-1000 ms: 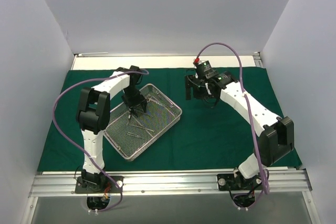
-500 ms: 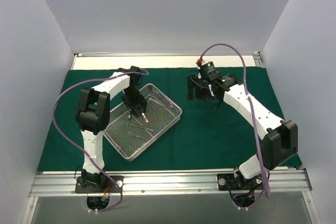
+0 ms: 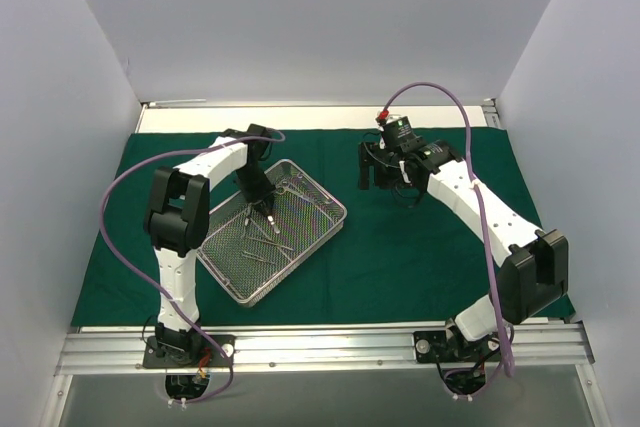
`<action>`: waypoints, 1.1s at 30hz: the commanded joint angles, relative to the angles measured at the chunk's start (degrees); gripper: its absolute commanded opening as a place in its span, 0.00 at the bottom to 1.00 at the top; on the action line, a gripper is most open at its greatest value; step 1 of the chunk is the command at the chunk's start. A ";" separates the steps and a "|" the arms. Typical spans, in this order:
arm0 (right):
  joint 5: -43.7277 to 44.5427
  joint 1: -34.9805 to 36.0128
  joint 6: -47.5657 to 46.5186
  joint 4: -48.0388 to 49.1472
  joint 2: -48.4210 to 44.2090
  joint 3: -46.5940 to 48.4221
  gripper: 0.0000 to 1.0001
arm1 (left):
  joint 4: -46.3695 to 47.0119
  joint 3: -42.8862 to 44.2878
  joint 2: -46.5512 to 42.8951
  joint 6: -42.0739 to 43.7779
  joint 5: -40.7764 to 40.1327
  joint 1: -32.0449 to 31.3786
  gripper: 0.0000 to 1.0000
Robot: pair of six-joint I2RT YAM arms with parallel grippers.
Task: Open and lay out the surgical kit
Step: Pick up the medical item from the container, then place the medical item in the surgical kit.
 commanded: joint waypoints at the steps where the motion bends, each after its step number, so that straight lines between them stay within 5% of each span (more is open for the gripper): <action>1: -0.22 -0.24 -0.14 -0.47 -1.12 1.36 0.72 | 2.15 2.28 -1.33 2.36 -1.18 0.06 0.21; 4: -0.57 -0.33 -0.23 -0.47 0.02 2.75 0.72 | 2.07 2.63 -2.29 4.03 -0.48 0.15 0.03; 15: -10.75 -0.42 -6.20 -1.97 4.77 11.81 0.72 | 4.50 6.77 -11.24 19.66 16.44 -0.99 0.02; 25: -26.93 -0.50 -4.55 4.18 6.53 13.13 0.64 | 20.43 3.16 -15.92 20.91 36.41 -2.40 0.02; 33: -33.79 -0.68 -1.63 6.12 8.29 14.72 0.57 | 25.61 5.18 -15.13 20.04 42.32 -4.34 0.02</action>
